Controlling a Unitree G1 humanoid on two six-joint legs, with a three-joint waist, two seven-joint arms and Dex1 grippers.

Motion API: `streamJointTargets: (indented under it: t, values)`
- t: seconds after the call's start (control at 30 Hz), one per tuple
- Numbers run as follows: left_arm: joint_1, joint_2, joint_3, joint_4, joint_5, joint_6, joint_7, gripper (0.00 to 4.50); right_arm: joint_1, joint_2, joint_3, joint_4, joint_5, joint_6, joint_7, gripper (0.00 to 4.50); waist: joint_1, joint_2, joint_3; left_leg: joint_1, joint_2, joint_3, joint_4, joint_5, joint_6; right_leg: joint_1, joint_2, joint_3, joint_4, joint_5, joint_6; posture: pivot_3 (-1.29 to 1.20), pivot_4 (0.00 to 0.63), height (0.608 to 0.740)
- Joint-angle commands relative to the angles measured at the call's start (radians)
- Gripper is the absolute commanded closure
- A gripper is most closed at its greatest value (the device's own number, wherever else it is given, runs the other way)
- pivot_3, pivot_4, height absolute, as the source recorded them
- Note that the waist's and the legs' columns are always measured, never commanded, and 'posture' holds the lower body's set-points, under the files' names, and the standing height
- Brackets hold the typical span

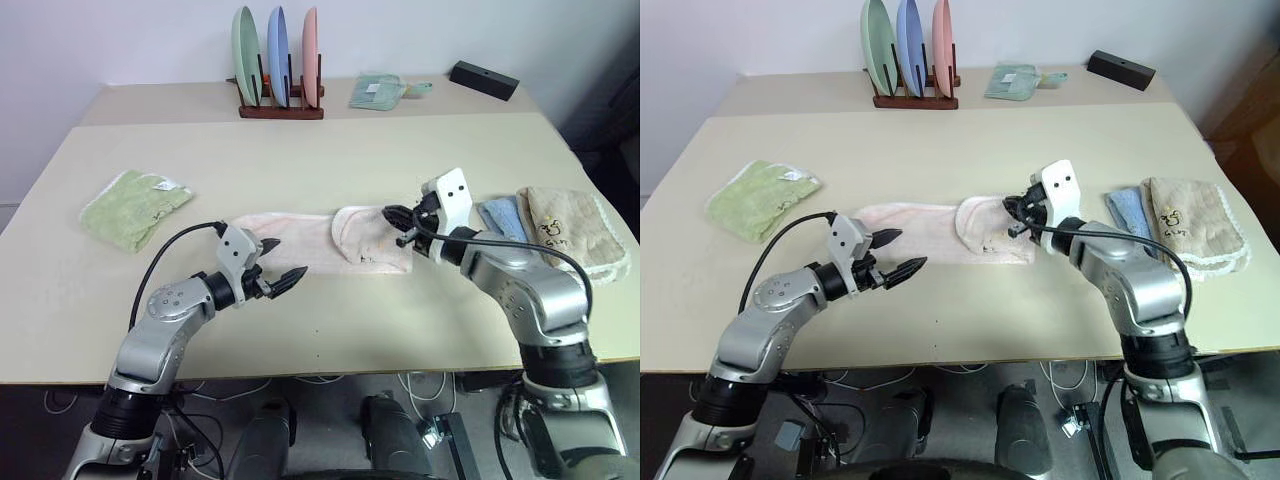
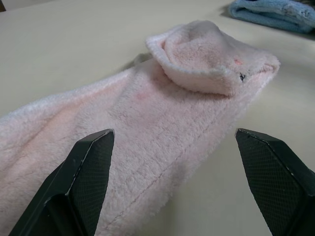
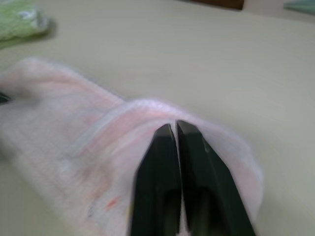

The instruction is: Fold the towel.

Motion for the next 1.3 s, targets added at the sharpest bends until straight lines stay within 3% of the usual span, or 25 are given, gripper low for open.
streamJointTargets:
  t: [0.03,0.3,0.5,0.6,0.63,0.7,0.83,0.97,1.17,1.3]
  values:
    - [-0.013,0.0,0.01,-0.022,0.002,-0.014,0.003,0.49,-0.036,0.06,0.06,0.135,-0.073,-0.117,0.025,4.47,0.0,0.0,0.0,0.0,0.0,0.0,0.0,0.0,0.0,0.0,0.0,0.0,0.0,0.0,0.0,0.0,0.15,0.74]
    - [0.026,0.007,0.037,-0.06,-0.003,0.007,0.038,0.49,0.013,0.126,0.173,0.365,-0.212,-0.279,0.089,4.47,0.001,-0.001,0.0,0.0,0.0,0.0,0.0,0.0,0.0,0.0,0.0,0.0,0.0,0.0,0.0,0.0,0.15,0.74]
    - [0.108,0.003,0.096,-0.132,-0.025,0.063,0.107,0.49,0.023,0.102,0.109,0.219,-0.208,-0.342,0.108,4.47,0.0,0.0,-0.001,0.001,0.0,0.0,0.0,0.0,0.0,0.001,0.0,0.0,0.0,0.0,0.0,0.0,0.15,0.74]
    - [0.177,-0.026,0.179,-0.194,-0.088,0.158,0.18,0.49,0.0,0.059,0.062,0.064,-0.145,-0.312,0.171,3.64,0.0,0.001,0.0,0.0,0.0,0.0,0.0,0.0,0.0,0.0,0.0,0.0,0.0,0.0,0.0,0.0,0.15,0.74]
    - [0.195,-0.036,0.202,-0.213,-0.115,0.186,0.197,0.49,-0.005,0.045,0.057,0.031,-0.138,-0.305,0.188,3.19,0.001,0.0,0.0,0.0,0.0,0.0,0.0,0.0,0.0,0.0,0.0,0.0,0.0,0.0,0.0,0.0,0.15,0.74]
    - [0.255,-0.071,0.275,-0.267,-0.208,0.264,0.238,0.0,-0.022,0.002,0.062,-0.03,-0.145,-0.305,0.225,2.16,-0.001,0.0,0.0,0.0,0.0,-0.001,0.0,0.0,0.0,0.0,0.0,0.0,0.0,0.0,0.0,0.0,0.15,0.74]
    - [0.3,-0.154,0.392,-0.325,-0.382,0.406,0.369,0.0,-0.038,-0.026,0.073,-0.062,-0.169,-0.324,0.247,0.12,0.004,0.0,0.0,0.0,0.0,-0.001,0.0,0.0,0.0,0.0,0.0,0.0,0.0,0.0,0.0,0.0,0.15,0.74]
    - [0.271,-0.263,0.497,-0.305,-0.56,0.55,0.576,0.0,-0.013,-0.045,0.145,-0.043,-0.252,-0.421,0.282,0.05,0.008,-0.001,0.0,0.0,0.0,-0.001,0.001,0.0,0.0,0.002,0.0,0.0,-0.001,0.0,0.0,0.0,0.15,0.74]
    - [0.101,-0.387,0.556,-0.166,-0.679,0.592,0.837,0.0,0.031,-0.017,0.204,-0.115,-0.258,-0.431,0.311,0.05,0.011,-0.001,0.0,0.0,-0.001,-0.001,0.002,0.0,0.0,0.002,0.0,0.0,-0.002,0.0,0.0,0.0,0.15,0.74]
    - [0.023,-0.398,0.529,-0.074,-0.677,0.603,0.889,0.0,0.078,-0.022,0.227,-0.196,-0.236,-0.39,0.343,0.05,0.012,-0.001,-0.001,0.0,-0.001,-0.001,0.002,0.0,-0.001,0.003,0.0,0.0,-0.002,0.0,0.0,0.0,0.15,0.74]
